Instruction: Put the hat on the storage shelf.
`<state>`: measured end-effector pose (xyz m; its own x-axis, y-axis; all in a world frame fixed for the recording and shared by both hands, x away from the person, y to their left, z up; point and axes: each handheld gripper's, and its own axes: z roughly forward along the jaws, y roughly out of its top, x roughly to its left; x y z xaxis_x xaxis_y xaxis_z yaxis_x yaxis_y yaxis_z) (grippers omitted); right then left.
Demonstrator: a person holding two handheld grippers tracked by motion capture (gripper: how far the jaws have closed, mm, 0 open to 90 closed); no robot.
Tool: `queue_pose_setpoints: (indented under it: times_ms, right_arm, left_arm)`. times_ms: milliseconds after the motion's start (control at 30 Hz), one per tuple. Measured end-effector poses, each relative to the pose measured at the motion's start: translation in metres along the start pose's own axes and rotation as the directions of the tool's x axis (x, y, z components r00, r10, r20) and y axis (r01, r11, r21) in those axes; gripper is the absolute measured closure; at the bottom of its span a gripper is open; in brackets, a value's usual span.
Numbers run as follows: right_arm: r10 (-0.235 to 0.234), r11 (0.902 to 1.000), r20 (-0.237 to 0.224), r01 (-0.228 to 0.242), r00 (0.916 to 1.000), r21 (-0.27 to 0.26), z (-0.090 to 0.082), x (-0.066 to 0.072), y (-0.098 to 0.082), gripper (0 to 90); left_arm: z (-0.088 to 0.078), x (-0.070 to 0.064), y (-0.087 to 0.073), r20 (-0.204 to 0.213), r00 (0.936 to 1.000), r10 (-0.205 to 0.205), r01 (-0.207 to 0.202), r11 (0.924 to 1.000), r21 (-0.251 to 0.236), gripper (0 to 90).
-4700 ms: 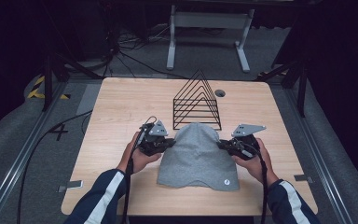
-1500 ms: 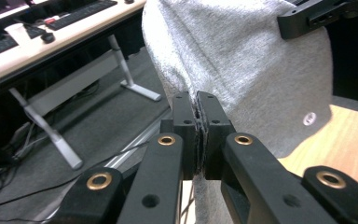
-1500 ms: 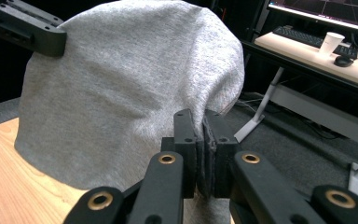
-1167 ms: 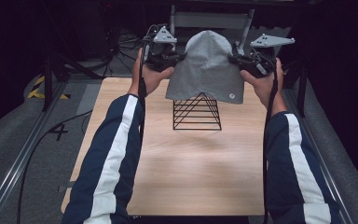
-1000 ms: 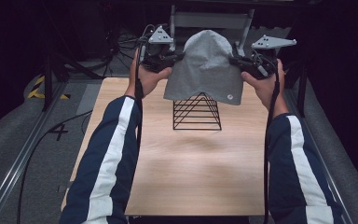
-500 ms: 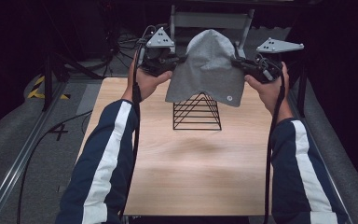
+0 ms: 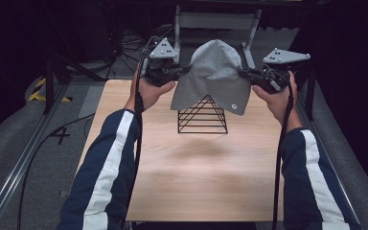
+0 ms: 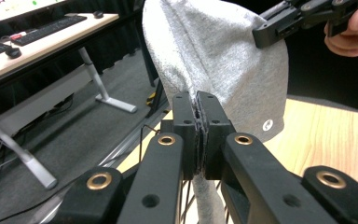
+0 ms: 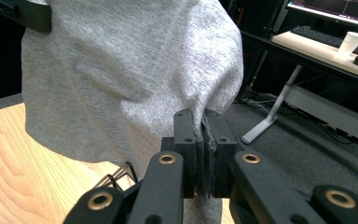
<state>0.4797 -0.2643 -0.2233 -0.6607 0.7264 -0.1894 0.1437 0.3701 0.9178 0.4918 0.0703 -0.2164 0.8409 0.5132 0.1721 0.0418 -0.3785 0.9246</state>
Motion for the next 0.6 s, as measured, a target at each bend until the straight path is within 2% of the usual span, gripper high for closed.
queue_pose_setpoints:
  times_ms: [100,300,400,467,600]
  right_arm:
    - [0.001,0.9998,-0.004,-0.001,1.0,-0.02,-0.007,-0.002,0.002,85.5]
    - [-0.021,0.9996,-0.014,0.021,0.9997,-0.02,-0.017,0.003,0.004,85.5]
    - [-0.028,0.9994,-0.014,0.028,0.9995,-0.02,-0.02,0.006,0.004,85.5]
    - [-0.033,0.9993,-0.014,0.032,0.9994,-0.018,-0.021,0.007,0.003,85.5]
    - [-0.035,0.9993,-0.019,0.035,0.9992,-0.011,-0.02,0.009,-0.001,85.6]
  left_arm:
    - [-0.007,-0.003,0.004,0.012,0.9999,0.012,-0.012,0.9997,-0.023,87.6]
    - [-0.015,-0.012,0.003,0.037,0.9992,0.017,-0.015,0.9988,-0.046,87.6]
    - [-0.017,-0.017,0.001,0.045,0.9988,0.017,-0.015,0.9989,-0.044,87.6]
    - [-0.017,-0.018,-0.001,0.044,0.9984,0.035,-0.034,0.9987,-0.038,87.6]
    - [-0.016,-0.019,-0.008,0.053,0.9982,0.027,-0.025,0.9992,-0.031,87.5]
